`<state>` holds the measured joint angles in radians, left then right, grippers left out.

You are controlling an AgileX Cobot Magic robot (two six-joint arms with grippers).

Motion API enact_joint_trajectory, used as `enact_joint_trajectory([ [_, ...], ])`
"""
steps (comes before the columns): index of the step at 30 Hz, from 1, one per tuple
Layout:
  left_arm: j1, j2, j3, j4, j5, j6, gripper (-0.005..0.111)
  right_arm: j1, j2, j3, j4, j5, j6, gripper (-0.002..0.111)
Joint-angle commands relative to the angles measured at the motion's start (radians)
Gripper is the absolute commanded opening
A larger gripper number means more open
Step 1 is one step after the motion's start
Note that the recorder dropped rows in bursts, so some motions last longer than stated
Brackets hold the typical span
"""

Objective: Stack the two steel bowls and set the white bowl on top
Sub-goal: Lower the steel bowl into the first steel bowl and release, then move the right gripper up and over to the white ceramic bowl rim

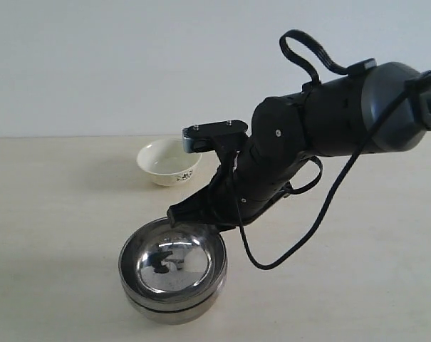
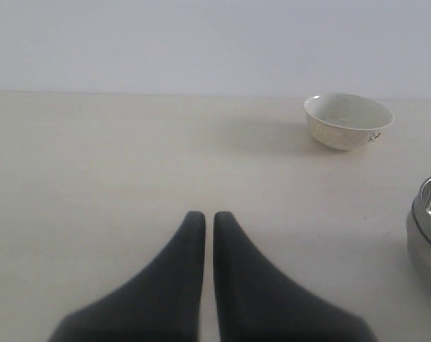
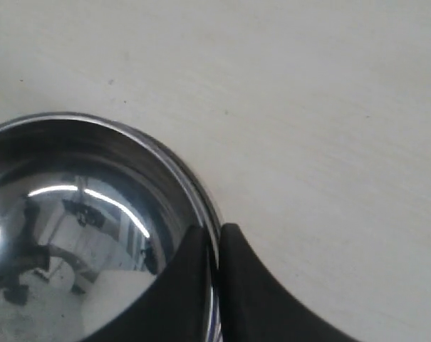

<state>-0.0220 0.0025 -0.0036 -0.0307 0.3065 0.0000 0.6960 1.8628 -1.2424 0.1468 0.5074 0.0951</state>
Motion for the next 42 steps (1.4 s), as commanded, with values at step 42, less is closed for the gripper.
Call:
enact_joint_trajectory([
  [42, 0.003, -0.003, 0.004, -0.006, 0.001, -0.008, 0.004, -0.128, 0.395, -0.666, -0.026, 0.074, 0.089, 0.043],
])
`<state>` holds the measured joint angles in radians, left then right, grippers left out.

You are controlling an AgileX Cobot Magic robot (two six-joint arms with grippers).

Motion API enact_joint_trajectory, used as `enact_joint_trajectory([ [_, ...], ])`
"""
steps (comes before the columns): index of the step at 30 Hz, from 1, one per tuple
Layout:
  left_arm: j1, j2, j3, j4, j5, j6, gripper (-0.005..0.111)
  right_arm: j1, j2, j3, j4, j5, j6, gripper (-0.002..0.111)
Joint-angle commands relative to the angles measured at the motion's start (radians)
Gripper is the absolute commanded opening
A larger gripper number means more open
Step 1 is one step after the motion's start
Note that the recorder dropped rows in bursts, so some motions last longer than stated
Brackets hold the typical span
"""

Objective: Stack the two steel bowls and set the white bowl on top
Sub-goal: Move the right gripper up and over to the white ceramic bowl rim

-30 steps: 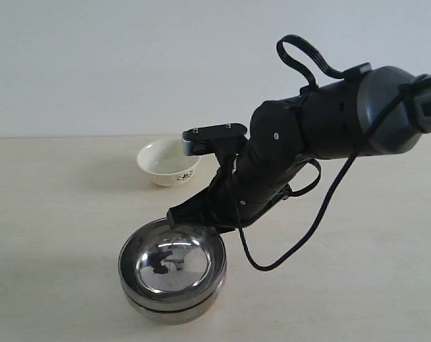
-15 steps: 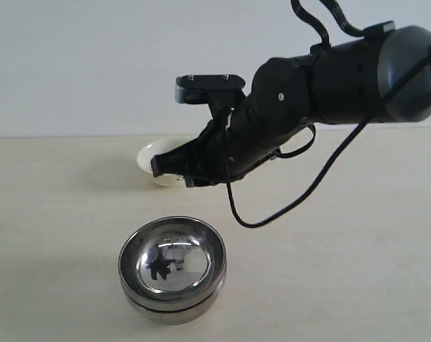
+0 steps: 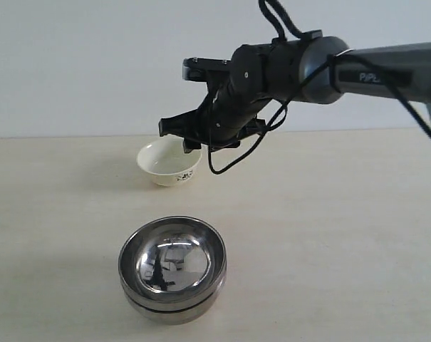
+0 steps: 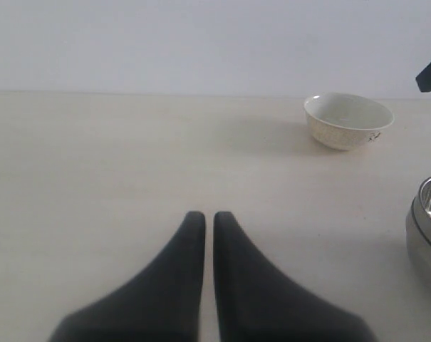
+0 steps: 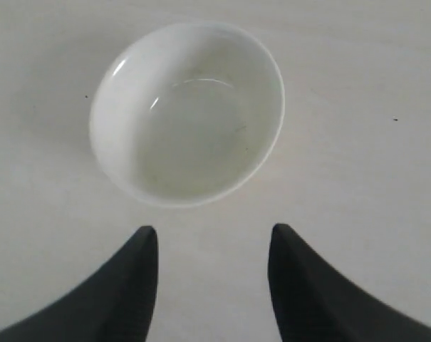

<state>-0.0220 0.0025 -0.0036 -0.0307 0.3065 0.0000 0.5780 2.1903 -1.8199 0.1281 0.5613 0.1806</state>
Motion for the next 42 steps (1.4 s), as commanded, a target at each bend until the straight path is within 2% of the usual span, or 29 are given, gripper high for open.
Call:
enact_joint_trajectory([
  [1, 0.003, -0.003, 0.004, -0.006, 0.001, -0.008, 0.004, -0.010, 0.094, -0.121, -0.007, 0.022, 0.003, 0.043],
  [7, 0.003, -0.003, 0.004, -0.006, 0.001, -0.008, 0.004, -0.021, 0.227, -0.270, -0.010, 0.050, 0.022, 0.043],
  [10, 0.003, -0.003, 0.004, -0.006, 0.001, -0.008, 0.004, -0.021, 0.231, -0.274, -0.028, 0.059, -0.001, 0.043],
  [29, 0.003, -0.003, 0.004, -0.006, 0.001, -0.008, 0.004, -0.026, 0.255, -0.274, -0.019, 0.106, 0.262, 0.043],
  [32, 0.003, -0.003, 0.004, -0.006, 0.001, -0.008, 0.004, -0.019, 0.255, -0.274, -0.019, 0.092, 0.271, 0.032],
  [37, 0.003, -0.003, 0.004, -0.006, 0.001, -0.008, 0.004, -0.005, 0.257, -0.274, -0.016, 0.054, 0.275, 0.000],
  [42, 0.003, -0.003, 0.004, -0.006, 0.001, -0.008, 0.004, 0.000, 0.275, -0.274, -0.018, 0.048, 0.281, 0.002],
])
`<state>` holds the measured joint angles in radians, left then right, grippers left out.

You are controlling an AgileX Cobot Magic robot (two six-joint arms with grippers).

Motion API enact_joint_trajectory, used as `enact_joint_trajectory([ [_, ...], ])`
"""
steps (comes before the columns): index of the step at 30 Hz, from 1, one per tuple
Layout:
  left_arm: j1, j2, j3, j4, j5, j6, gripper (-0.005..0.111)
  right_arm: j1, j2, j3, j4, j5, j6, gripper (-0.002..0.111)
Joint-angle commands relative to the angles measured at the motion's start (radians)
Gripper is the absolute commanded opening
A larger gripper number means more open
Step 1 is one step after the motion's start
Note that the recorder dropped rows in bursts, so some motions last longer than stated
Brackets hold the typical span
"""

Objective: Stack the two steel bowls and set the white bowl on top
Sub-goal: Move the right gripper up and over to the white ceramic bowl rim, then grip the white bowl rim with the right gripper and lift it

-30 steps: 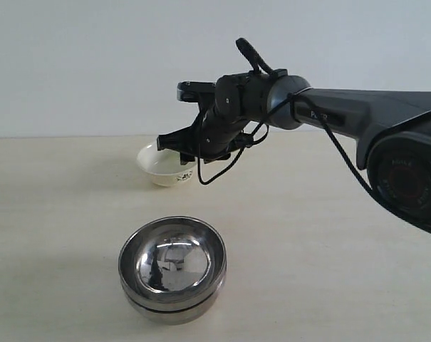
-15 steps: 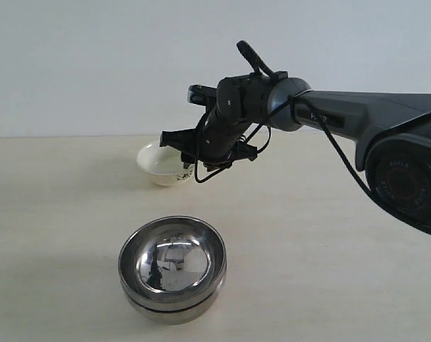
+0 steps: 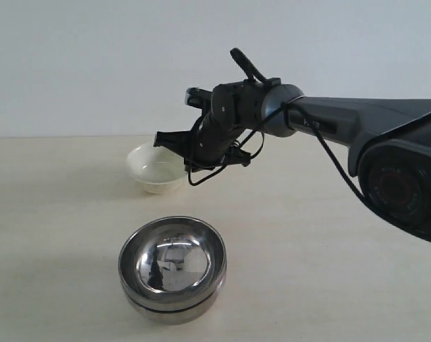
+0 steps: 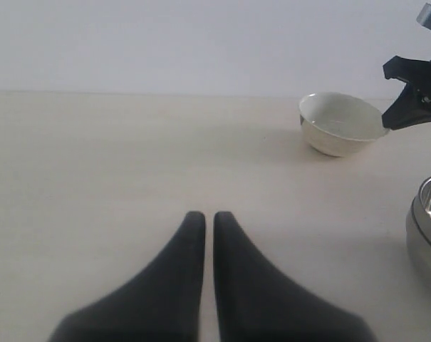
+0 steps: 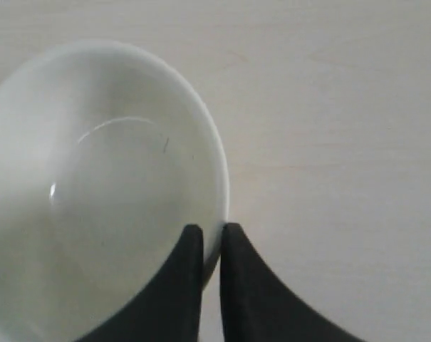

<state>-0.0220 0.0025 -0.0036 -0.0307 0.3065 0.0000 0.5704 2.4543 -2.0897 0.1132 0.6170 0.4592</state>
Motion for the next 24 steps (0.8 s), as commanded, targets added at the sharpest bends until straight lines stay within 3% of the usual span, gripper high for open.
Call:
enact_joint_trajectory([
  [1, 0.003, -0.003, 0.004, -0.006, 0.001, -0.008, 0.004, 0.007, 0.017, -0.004, -0.003, -0.008, 0.004, 0.002],
  [24, 0.003, -0.003, 0.004, -0.006, 0.001, -0.008, 0.004, 0.009, -0.014, -0.005, 0.061, 0.017, -0.023, 0.002],
])
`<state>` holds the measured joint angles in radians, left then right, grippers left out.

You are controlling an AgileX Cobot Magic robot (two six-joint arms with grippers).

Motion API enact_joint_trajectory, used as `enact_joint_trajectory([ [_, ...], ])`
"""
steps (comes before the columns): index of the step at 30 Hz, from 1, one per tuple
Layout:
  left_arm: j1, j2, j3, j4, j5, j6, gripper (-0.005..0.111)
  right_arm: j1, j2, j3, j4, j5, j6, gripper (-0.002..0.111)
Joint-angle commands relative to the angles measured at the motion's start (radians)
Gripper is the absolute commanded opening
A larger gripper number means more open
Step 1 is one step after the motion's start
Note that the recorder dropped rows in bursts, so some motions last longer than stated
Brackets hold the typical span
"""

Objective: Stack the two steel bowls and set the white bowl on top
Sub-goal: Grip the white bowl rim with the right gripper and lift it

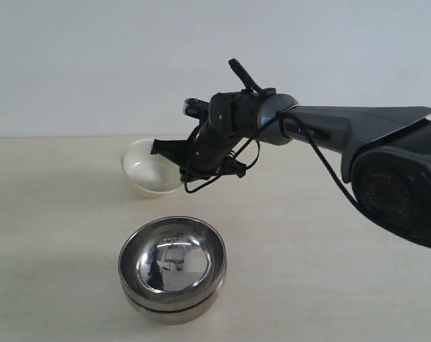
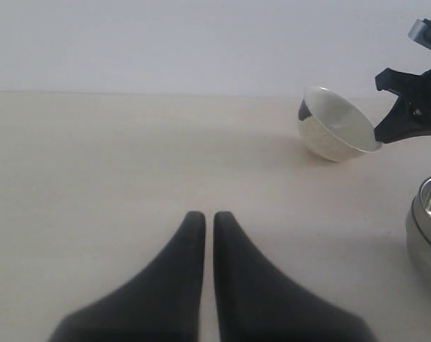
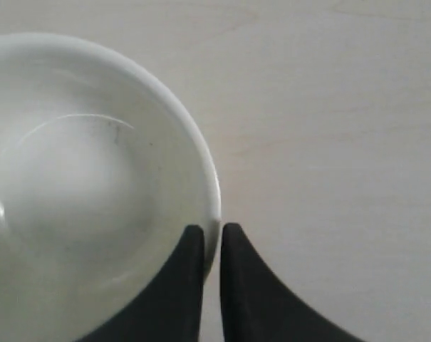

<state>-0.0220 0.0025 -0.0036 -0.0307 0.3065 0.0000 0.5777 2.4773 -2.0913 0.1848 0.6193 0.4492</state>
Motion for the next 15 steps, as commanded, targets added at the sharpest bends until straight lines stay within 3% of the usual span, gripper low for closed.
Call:
enact_joint_trajectory([
  [1, 0.003, -0.003, 0.004, -0.006, 0.001, -0.008, 0.004, 0.002, -0.039, -0.003, -0.010, 0.021, -0.013, 0.002],
  [15, 0.003, -0.003, 0.004, -0.006, 0.001, -0.008, 0.004, 0.015, -0.043, -0.003, -0.010, 0.009, -0.017, 0.002],
])
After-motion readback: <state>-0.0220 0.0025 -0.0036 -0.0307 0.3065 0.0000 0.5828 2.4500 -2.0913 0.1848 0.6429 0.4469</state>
